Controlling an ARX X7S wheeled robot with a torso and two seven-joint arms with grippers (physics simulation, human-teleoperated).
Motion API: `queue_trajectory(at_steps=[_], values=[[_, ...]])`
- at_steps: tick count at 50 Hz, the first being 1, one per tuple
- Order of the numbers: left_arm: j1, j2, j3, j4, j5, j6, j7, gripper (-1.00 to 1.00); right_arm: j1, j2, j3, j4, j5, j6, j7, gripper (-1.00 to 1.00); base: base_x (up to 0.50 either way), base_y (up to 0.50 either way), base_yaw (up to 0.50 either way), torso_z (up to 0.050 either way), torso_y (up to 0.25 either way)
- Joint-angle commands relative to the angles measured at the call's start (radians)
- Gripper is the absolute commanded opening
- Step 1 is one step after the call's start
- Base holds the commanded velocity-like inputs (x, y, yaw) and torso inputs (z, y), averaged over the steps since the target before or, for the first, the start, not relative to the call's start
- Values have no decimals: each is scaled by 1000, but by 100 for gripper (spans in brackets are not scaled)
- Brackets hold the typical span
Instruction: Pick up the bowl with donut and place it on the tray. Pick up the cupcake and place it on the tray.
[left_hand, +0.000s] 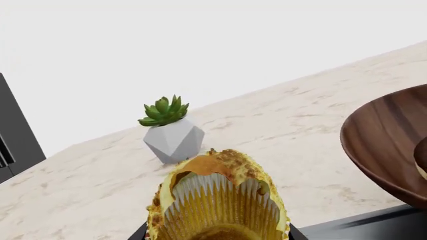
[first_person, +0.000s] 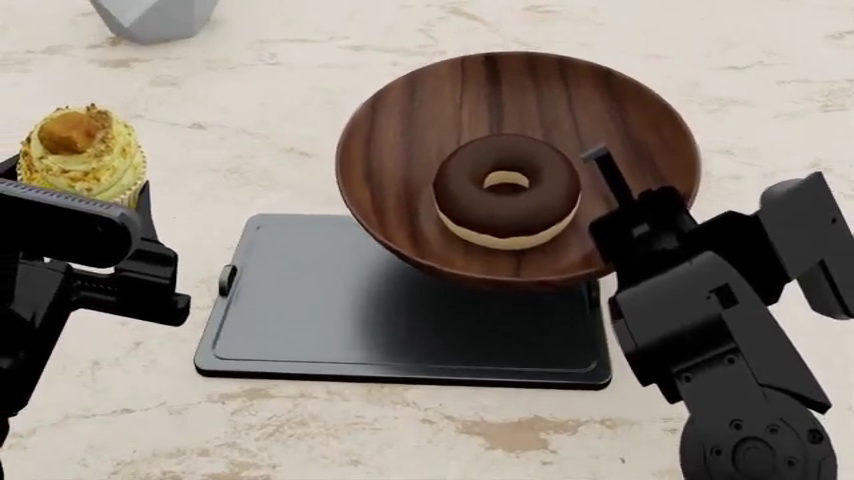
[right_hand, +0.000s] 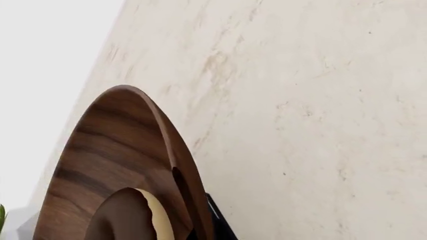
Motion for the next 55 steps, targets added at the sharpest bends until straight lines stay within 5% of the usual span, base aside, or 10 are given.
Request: queue_trajectory(at_steps=[1, 26, 27, 55], values=[[1, -1, -11, 9, -21, 3, -20, -100, -16, 1, -1, -7, 3, -15, -18, -100, 0, 0, 0, 0, 0], [3, -8, -12, 22, -28, -5, -28, -100, -5, 2, -30, 45, 19, -2, -17, -100, 0, 0, 0, 0, 0], [5, -8, -10, 21, -27, -2, -28, -100, -6, 3, -31, 44, 20, 0, -15, 100, 0, 0, 0, 0, 0], [30, -13, -4, 11, -27, 27, -32, -100, 7, 72, -8, -143, 105, 63, 123, 100, 0, 0, 0, 0, 0]])
